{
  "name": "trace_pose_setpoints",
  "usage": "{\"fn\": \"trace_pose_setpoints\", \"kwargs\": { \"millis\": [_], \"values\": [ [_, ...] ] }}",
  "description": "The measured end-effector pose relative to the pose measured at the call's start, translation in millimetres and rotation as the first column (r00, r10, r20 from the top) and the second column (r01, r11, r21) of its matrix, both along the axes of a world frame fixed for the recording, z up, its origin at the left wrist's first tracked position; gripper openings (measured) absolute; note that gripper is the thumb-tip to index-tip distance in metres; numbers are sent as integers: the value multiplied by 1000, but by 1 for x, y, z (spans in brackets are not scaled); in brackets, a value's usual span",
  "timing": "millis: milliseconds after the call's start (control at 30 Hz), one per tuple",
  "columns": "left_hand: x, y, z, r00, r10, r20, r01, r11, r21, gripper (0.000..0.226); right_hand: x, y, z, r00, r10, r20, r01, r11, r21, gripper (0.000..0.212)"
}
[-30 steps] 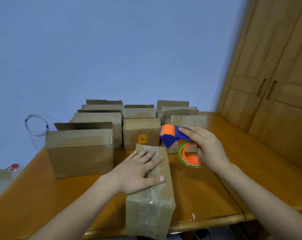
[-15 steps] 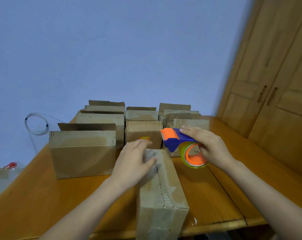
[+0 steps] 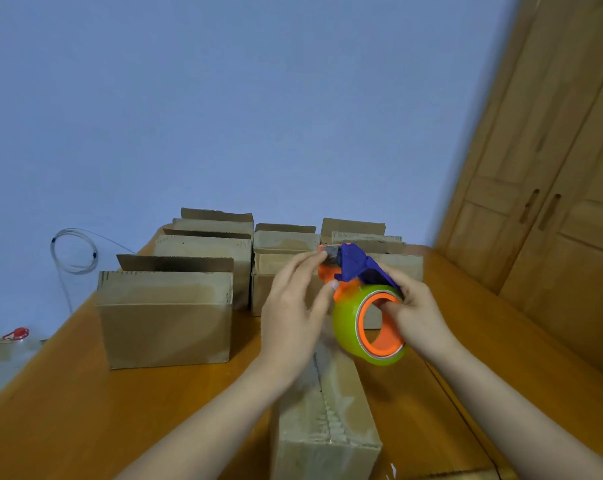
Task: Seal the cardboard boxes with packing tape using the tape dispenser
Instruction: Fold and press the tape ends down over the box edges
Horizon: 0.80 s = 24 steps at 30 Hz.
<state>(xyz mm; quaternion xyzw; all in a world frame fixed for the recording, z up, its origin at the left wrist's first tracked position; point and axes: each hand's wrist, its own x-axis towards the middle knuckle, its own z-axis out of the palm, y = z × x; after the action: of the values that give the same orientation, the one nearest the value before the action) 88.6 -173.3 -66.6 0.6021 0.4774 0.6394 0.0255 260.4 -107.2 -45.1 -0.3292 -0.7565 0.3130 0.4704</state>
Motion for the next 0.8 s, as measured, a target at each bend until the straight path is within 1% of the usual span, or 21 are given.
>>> {"fn": "trace_pose_setpoints", "kwargs": {
  "millis": [67, 167, 267, 367, 533, 600, 700, 733, 800],
  "values": [
    [0, 3, 1, 1000, 28, -6, -27, 998, 51, 37, -1, 0, -2, 1000, -3, -18, 2, 1000, -29, 69],
    [-2, 6, 0, 1000, 15, -20, -12, 994, 105, 34, 0, 1, -5, 999, -21, -25, 19, 998, -58, 65],
    [-4, 8, -1, 1000, 12, -2, -11, 991, 137, 27, 3, 0, -8, 999, -29, -15, 28, 997, -67, 66],
    [-7, 10, -1, 1000, 10, 21, -13, 992, 126, 15, 8, 0, -7, 999, -54, 0, 54, 996, -68, 67],
    [-16, 15, 0, 999, -19, -28, 21, 996, 88, 18, 21, -2, -3, 996, -93, 16, 93, 995, -32, 71],
    [-19, 19, 2, 994, -43, -98, 53, 993, 102, 24, 25, -3, -1, 994, -102, 26, 102, 995, -5, 72],
    [-21, 25, 9, 958, -42, -282, 88, 984, 153, 38, 28, -3, 1, 994, -105, 43, 104, 994, 24, 75],
    [-20, 28, 12, 932, -19, -362, 91, 979, 182, 38, 29, -3, 1, 994, -102, 50, 101, 994, 35, 75],
    [-18, 32, 17, 866, 53, -497, 91, 961, 261, 30, 30, -2, 1, 993, -100, 59, 97, 994, 54, 74]
  ]
}}
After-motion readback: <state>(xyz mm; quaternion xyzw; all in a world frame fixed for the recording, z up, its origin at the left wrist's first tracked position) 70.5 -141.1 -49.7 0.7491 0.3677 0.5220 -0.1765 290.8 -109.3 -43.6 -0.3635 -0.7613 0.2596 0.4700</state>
